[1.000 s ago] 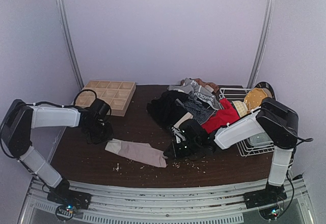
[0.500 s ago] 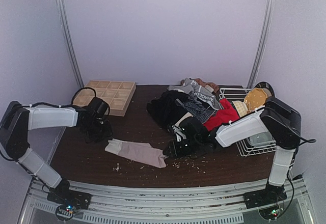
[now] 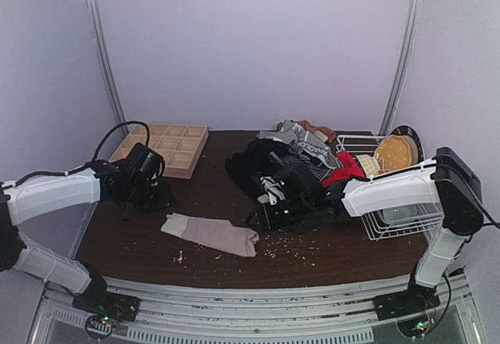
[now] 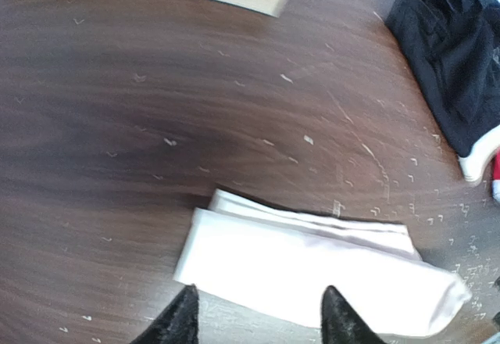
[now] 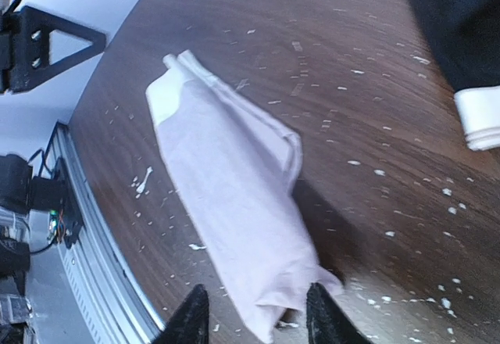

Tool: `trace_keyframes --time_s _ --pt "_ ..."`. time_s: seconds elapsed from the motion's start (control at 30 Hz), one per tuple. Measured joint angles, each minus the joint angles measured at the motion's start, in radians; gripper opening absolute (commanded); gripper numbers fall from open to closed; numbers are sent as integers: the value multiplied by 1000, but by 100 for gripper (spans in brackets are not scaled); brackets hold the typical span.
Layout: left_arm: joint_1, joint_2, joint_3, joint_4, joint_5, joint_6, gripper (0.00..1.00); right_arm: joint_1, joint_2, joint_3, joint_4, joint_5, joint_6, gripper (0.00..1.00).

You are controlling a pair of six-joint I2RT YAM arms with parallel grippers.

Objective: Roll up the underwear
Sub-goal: Fold the underwear at the center of the board, then smooth out the underwear at the center of the board.

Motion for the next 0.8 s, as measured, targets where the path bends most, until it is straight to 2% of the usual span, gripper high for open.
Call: trace_keyframes --time_s 0.1,0.23,0.43,0.8 --pt "-25 50 7 28 36 26 16 42 23 48 -16 -2 -11 14" --pt "-25 137 7 79 66 46 1 86 78 94 -24 -5 -11 7" --pt "-2 263 3 160 87 51 0 100 131 102 -80 42 -27 6" --pt "37 337 -63 283 112 47 0 99 115 -23 -111 165 -25 6"
